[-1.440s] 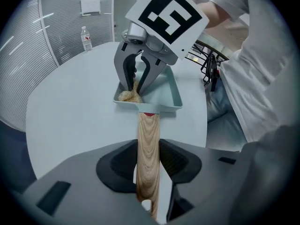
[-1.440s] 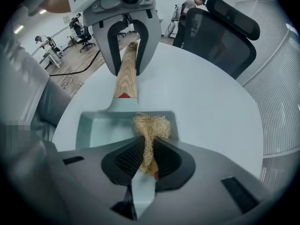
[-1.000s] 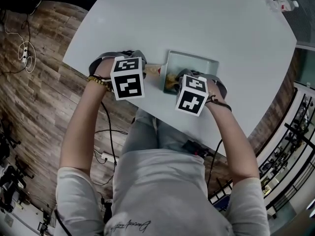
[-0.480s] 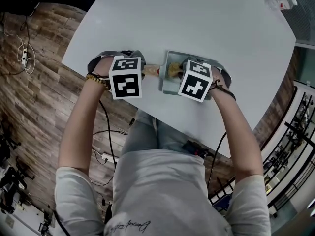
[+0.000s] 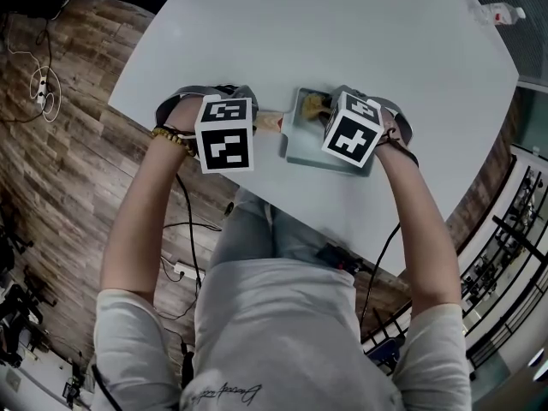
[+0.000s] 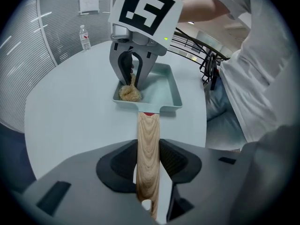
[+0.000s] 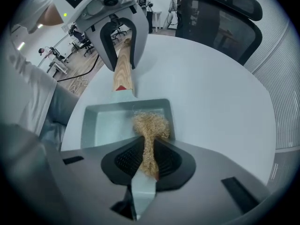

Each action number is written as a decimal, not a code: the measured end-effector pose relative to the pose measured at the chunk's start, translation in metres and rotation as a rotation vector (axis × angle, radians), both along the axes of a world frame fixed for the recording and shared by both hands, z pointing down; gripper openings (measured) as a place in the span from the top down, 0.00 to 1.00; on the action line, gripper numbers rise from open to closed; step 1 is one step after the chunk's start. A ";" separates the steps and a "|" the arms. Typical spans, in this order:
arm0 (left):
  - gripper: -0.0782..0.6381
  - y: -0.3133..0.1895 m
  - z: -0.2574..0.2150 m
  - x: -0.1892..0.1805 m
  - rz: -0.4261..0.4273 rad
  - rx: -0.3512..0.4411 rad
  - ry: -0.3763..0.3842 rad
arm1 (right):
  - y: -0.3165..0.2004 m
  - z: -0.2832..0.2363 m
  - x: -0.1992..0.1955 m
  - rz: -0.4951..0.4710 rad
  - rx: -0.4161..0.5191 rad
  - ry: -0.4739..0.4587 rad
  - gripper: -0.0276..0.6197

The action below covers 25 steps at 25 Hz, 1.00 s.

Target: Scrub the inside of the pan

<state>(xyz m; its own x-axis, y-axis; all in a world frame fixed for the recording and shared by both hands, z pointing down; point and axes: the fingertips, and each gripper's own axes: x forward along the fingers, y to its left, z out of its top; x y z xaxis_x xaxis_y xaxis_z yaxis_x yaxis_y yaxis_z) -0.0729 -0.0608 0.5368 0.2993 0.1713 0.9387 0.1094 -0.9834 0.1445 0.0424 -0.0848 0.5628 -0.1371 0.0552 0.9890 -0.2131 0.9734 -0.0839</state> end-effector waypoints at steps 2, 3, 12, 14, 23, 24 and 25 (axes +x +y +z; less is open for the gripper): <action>0.68 -0.001 0.001 -0.001 -0.010 0.004 -0.002 | 0.006 0.001 -0.001 -0.022 0.006 0.013 0.84; 0.68 -0.001 0.001 -0.001 -0.013 0.005 -0.003 | 0.011 0.001 0.000 -0.030 -0.003 0.019 0.84; 0.68 -0.001 0.003 -0.002 -0.024 0.005 -0.013 | 0.078 -0.001 0.000 -0.030 -0.202 -0.001 0.84; 0.68 -0.001 0.003 -0.002 -0.023 0.004 -0.014 | 0.088 -0.002 0.000 -0.036 -0.221 -0.004 0.84; 0.68 0.001 0.003 -0.001 0.021 -0.004 -0.040 | 0.090 -0.002 0.007 -0.066 -0.197 -0.010 0.84; 0.68 0.001 0.002 -0.002 0.026 -0.005 -0.044 | 0.083 -0.001 0.009 -0.066 -0.182 -0.001 0.84; 0.68 0.002 0.002 -0.002 0.031 -0.005 -0.047 | 0.074 -0.001 0.012 -0.066 -0.167 0.010 0.84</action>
<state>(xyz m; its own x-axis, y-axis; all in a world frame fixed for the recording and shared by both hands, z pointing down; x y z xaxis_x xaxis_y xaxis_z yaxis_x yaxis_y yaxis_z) -0.0750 -0.0592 0.5389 0.2493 0.1847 0.9507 0.1323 -0.9789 0.1555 0.0542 -0.0105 0.5620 -0.1185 0.2276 0.9665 -0.1512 0.9579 -0.2441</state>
